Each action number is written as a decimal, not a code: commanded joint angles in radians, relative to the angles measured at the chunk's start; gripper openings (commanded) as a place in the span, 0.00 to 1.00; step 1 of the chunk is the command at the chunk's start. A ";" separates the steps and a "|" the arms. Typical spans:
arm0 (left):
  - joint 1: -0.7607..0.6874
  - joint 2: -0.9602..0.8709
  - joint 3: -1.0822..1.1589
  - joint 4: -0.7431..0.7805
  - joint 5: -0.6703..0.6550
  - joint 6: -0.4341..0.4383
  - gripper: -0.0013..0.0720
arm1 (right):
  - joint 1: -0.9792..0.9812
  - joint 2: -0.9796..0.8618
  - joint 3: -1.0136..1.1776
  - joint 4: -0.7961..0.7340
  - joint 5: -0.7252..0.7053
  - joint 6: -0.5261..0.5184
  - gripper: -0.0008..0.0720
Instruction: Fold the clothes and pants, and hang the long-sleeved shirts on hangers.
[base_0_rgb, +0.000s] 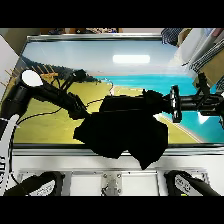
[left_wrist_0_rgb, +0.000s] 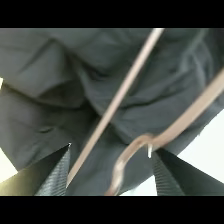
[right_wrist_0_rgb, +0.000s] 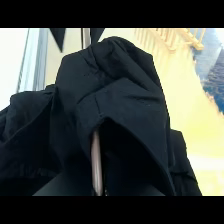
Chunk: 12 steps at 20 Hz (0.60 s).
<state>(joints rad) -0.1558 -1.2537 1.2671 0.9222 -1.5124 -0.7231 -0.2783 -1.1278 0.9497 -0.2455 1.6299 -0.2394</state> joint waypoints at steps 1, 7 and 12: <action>0.078 0.043 0.000 -0.002 0.102 -0.083 0.70 | -0.001 0.006 0.001 0.004 -0.003 0.034 0.02; 0.257 0.192 0.000 -0.006 0.151 -0.233 0.70 | 0.000 0.020 0.001 0.004 -0.011 0.057 0.02; 0.347 0.301 -0.133 -0.008 0.169 -0.527 0.71 | -0.001 0.054 0.001 0.004 -0.075 0.084 0.02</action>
<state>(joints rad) 0.1432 -1.0130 1.2171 0.9154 -1.3624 -1.0790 -0.2787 -1.0931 0.9497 -0.2420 1.5974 -0.1734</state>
